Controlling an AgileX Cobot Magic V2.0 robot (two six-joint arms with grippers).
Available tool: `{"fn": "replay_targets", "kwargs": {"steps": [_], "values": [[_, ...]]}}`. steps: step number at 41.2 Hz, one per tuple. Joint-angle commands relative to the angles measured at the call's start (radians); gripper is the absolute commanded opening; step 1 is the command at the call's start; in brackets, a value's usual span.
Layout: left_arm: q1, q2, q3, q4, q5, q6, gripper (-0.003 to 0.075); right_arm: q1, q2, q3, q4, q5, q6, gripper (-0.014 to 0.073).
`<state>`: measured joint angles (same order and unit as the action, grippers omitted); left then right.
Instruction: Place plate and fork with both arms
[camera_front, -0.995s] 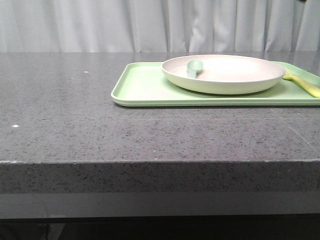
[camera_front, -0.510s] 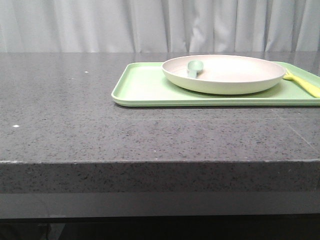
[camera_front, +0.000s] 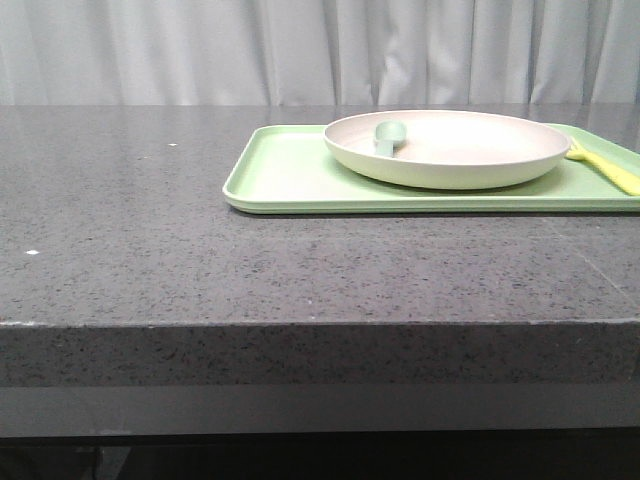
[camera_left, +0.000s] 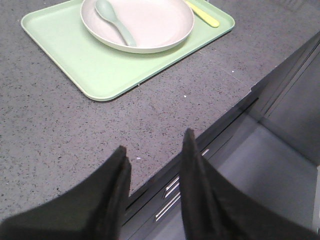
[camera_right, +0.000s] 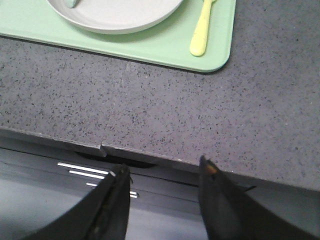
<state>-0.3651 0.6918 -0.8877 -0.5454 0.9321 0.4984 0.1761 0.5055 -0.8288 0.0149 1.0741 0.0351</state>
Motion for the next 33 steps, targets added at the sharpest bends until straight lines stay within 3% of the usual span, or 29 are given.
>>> {"fn": "replay_targets", "kwargs": {"steps": [1,19,21,26,31,33], "values": [[0.001,0.004,-0.027,-0.035,-0.061,0.002,0.0241,0.001,-0.038,0.008,-0.002,-0.119,0.005,0.036],[0.001,0.004,-0.027,-0.017,-0.085,0.002,0.0241,0.001,-0.056,0.046,-0.002,-0.196,0.005,0.0353],[0.001,0.004,-0.027,-0.017,-0.098,-0.001,0.0241,0.001,-0.056,0.051,-0.002,-0.196,0.005,0.0321],[0.001,0.004,-0.027,-0.017,-0.135,-0.017,0.0193,0.001,-0.056,0.069,-0.002,-0.201,0.005,0.014],[0.001,0.004,-0.027,0.037,-0.167,-0.052,0.0058,0.001,-0.056,0.079,-0.002,-0.208,0.005,-0.0062],[0.001,0.004,-0.027,0.076,-0.177,-0.093,0.0005,0.001,-0.056,0.079,-0.002,-0.21,0.005,-0.0065]]}}
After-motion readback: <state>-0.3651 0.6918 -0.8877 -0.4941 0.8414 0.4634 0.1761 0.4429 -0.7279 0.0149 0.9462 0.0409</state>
